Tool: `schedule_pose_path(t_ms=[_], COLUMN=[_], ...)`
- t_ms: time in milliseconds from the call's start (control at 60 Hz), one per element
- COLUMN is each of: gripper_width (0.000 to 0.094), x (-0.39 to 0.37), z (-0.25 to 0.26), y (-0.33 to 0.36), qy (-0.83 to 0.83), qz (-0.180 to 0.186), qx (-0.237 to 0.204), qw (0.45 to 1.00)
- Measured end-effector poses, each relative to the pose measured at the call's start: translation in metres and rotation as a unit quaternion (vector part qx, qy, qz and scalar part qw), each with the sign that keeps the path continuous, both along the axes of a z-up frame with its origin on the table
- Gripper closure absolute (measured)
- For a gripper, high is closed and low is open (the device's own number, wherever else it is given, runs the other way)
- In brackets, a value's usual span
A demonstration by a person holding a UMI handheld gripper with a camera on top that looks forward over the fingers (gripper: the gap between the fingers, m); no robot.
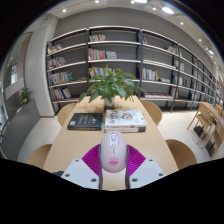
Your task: Arrange mouse
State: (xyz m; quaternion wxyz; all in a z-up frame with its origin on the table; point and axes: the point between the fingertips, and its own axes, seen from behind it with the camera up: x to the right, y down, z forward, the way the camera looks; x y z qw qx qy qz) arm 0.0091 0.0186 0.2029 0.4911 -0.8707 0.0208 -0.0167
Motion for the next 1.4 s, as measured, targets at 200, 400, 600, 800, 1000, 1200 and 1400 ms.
schedule_pose_path(t_ms=[200,400,600,800,1000,1200,1400], gripper_width=[0.0637,0.0638,0.0635,0.0499,0.0071,0.0070,0.0069], x=[-0.144,-0.205,-0.210,-0.208,-0.203,-0.165,-0.110], z=[-0.028,-0.143,-0.212,-0.219,-0.188,-0.086,-0.002], y=[-0.038,-0.085,-0.117,-0.119,-0.116,-0.121,-0.149], qy=[0.009,0.016,0.014,0.002,0.018,0.024,0.017], qz=[0.064,0.079,0.067,0.068,0.058,0.032,0.013], qx=[-0.028,-0.120,-0.177,-0.163,-0.160,-0.100,-0.041], qw=[0.997,0.989,0.982,0.984,0.985,0.994,0.999])
